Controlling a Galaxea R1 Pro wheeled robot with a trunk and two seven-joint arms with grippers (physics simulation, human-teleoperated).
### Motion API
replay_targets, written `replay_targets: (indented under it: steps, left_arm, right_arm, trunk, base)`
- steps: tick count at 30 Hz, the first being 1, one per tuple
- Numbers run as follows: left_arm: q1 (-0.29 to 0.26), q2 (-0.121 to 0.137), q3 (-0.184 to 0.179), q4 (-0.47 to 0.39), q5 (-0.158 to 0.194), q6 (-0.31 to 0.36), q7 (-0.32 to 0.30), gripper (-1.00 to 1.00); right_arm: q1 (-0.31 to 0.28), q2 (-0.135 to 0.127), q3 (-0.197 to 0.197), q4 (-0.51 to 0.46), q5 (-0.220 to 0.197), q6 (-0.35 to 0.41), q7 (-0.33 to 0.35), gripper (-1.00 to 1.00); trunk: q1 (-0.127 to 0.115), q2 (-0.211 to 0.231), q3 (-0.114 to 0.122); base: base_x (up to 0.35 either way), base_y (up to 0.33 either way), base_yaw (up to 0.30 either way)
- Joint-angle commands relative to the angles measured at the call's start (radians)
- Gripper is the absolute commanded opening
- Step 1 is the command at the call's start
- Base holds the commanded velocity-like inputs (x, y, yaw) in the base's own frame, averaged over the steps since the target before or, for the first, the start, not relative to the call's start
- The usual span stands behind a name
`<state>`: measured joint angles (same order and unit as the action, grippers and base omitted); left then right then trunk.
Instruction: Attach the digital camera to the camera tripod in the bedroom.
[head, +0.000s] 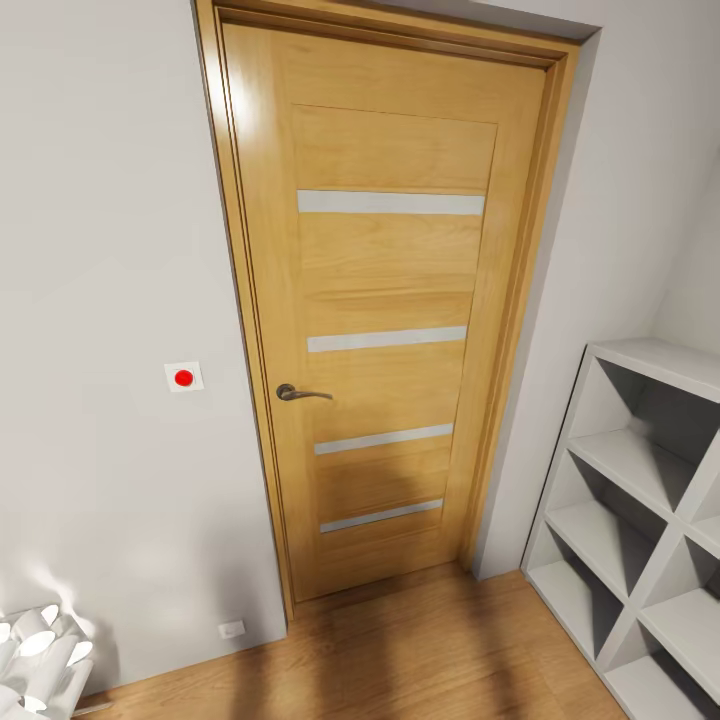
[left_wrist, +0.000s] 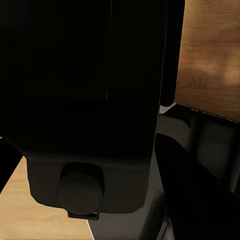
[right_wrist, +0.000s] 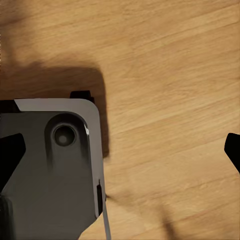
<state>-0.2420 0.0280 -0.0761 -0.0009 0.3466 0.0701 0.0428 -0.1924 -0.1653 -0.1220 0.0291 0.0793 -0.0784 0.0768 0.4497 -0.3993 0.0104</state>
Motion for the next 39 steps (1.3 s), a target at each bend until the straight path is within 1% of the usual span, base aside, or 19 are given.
replay_targets:
  steps: [1,11,22,30,39]
  left_arm:
    - [0.0,0.0,-0.008,0.0,0.006,0.003,0.002,-1.0]
    - [0.0,0.001,-0.008,-0.001,0.005,-0.017,-0.003,-1.0]
    - [0.0,-0.004,-0.007,-0.001,0.004,-0.026,-0.007,-1.0]
    - [0.0,-0.005,-0.007,0.0,0.006,-0.027,-0.009,-1.0]
    - [0.0,-0.005,-0.007,0.001,0.009,-0.027,-0.009,-1.0]
  right_arm:
    - [-0.001,0.0,-0.008,0.003,0.008,-0.006,0.003,1.0]
    - [-0.001,-0.003,-0.013,0.004,0.0,0.008,0.001,1.0]
    - [-0.001,-0.001,-0.013,0.005,-0.002,0.003,0.0,1.0]
    - [-0.001,0.0,-0.014,0.005,-0.002,-0.003,0.0,1.0]
    - [-0.001,0.001,-0.015,0.005,-0.003,-0.005,0.0,1.0]
  trunk:
    - [0.0,-0.001,0.0]
    - [0.0,-0.001,0.0]
    - [0.0,-0.001,0.0]
    - [0.0,-0.001,0.0]
    - [0.0,-0.001,0.0]
  base:
    - [0.0,0.0,0.0]
    - [0.0,0.0,0.0]
    - [-0.021,0.015,0.0]
    - [-0.202,0.185,0.0]
    - [-0.174,0.289,-0.005]
